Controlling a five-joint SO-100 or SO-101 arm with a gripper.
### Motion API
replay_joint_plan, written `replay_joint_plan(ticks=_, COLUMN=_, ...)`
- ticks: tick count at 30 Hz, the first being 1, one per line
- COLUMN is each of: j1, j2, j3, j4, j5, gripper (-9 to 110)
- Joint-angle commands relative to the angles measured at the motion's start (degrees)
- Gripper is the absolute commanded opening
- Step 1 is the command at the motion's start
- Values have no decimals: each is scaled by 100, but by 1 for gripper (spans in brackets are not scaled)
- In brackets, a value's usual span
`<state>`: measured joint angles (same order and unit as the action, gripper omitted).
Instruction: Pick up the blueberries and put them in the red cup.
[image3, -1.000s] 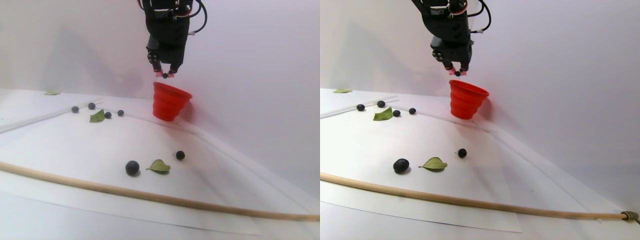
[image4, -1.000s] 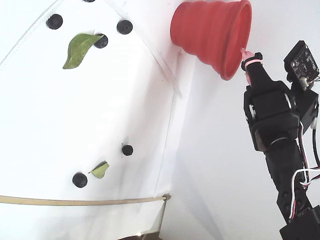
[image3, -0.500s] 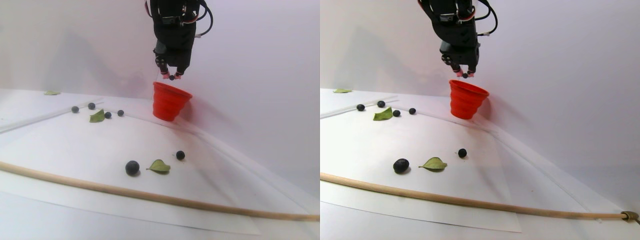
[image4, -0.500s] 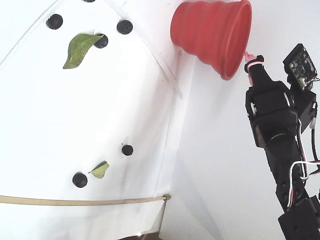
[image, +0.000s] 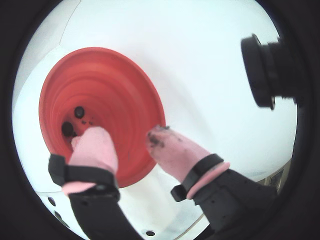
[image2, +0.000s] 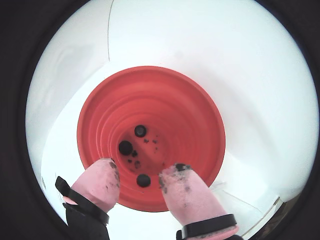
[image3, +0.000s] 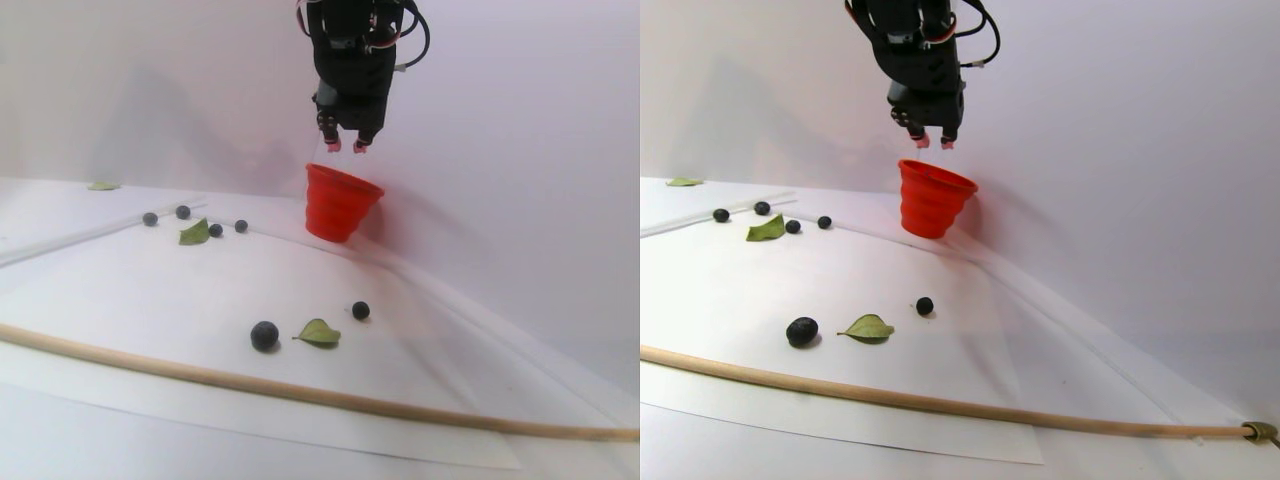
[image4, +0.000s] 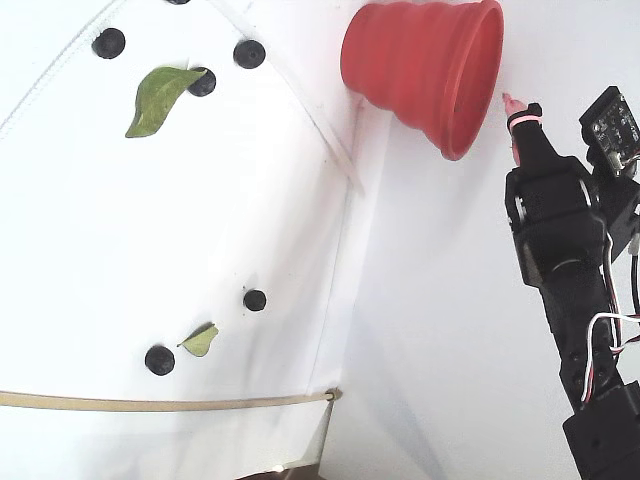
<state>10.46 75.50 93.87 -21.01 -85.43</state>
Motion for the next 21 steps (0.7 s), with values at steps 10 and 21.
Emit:
replay_joint_plan(ticks=10, j1=352, j2=501, j3=-255, j4=26, j5=0, gripper=17)
replay_joint_plan(ticks=21, j1=325, j2=1046, j3=343, j4=88, j5=44, gripper=16)
